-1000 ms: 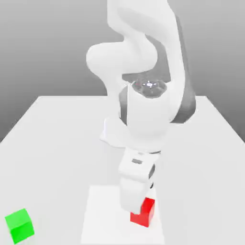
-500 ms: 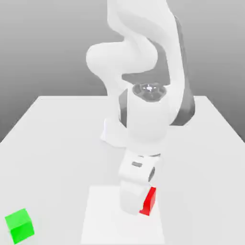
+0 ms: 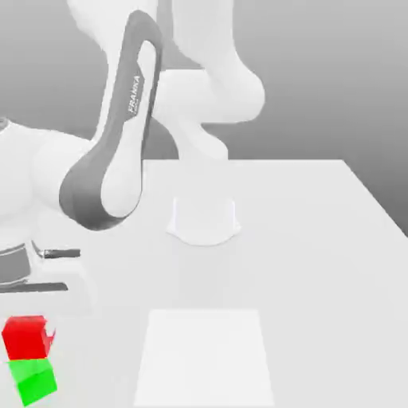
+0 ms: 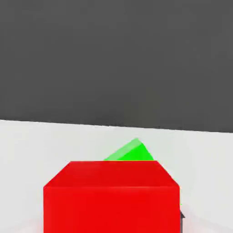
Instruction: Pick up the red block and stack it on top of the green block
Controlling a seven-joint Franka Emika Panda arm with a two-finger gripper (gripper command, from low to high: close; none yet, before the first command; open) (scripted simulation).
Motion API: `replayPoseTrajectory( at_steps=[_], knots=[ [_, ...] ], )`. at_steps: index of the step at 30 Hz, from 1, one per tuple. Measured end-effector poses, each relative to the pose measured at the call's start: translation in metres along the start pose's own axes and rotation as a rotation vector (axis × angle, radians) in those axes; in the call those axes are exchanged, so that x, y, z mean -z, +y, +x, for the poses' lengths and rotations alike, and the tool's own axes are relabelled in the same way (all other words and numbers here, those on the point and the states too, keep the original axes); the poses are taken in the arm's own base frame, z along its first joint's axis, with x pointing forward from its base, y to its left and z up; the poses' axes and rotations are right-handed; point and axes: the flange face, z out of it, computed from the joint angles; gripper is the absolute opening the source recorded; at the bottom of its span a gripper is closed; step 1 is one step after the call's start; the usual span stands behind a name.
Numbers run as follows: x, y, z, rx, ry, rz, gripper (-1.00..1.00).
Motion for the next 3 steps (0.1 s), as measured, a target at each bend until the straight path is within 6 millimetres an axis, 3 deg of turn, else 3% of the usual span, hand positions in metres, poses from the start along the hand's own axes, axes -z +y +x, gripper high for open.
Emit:
replayPoseTrajectory(
  at_steps=[3],
  knots=[
    [0.0,0.0,0.0,0.0,0.0,0.0,1.0]
  ],
)
